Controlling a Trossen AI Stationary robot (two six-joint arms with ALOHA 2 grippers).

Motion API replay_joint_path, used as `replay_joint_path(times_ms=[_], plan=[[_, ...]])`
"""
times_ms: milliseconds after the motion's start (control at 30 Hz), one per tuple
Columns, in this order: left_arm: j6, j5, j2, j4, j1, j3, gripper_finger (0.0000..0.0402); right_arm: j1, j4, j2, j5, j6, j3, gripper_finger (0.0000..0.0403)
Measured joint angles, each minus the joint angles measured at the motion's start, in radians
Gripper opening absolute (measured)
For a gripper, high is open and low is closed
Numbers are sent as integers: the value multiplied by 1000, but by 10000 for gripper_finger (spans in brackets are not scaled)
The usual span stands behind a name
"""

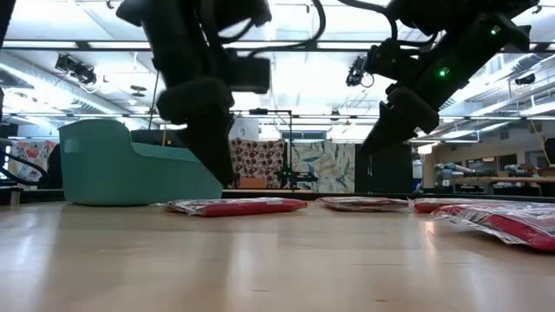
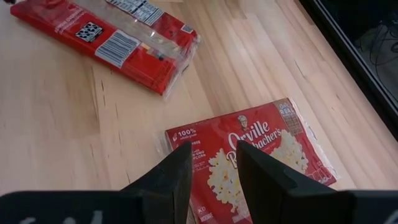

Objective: Sort popcorn bags into baskets
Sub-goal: Put the red popcorn bag into the green bin

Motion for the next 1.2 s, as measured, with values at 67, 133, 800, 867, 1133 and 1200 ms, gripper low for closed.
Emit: replay_joint_path(times_ms=[67,133,800,867,1133,1200], plan=[[-42,3,11,0,11,0,219,0,0,0,0,-1,0,130],[-74,1,18,5,23,6,239,0,3,0,0,-2,0,130],[-36,-188,139,-5,20,120,274,51,-170,-55,3,74,-5,130],[-34,-196,140,-17,26,109,274,58,-145,-60,6,72,-6,130],[-48,-149,170,-46,45,107,274,66,-129,-69,11,60,-14,130],[-50,-136,176,-49,48,107,272,67,-139,-70,11,59,-15,130]])
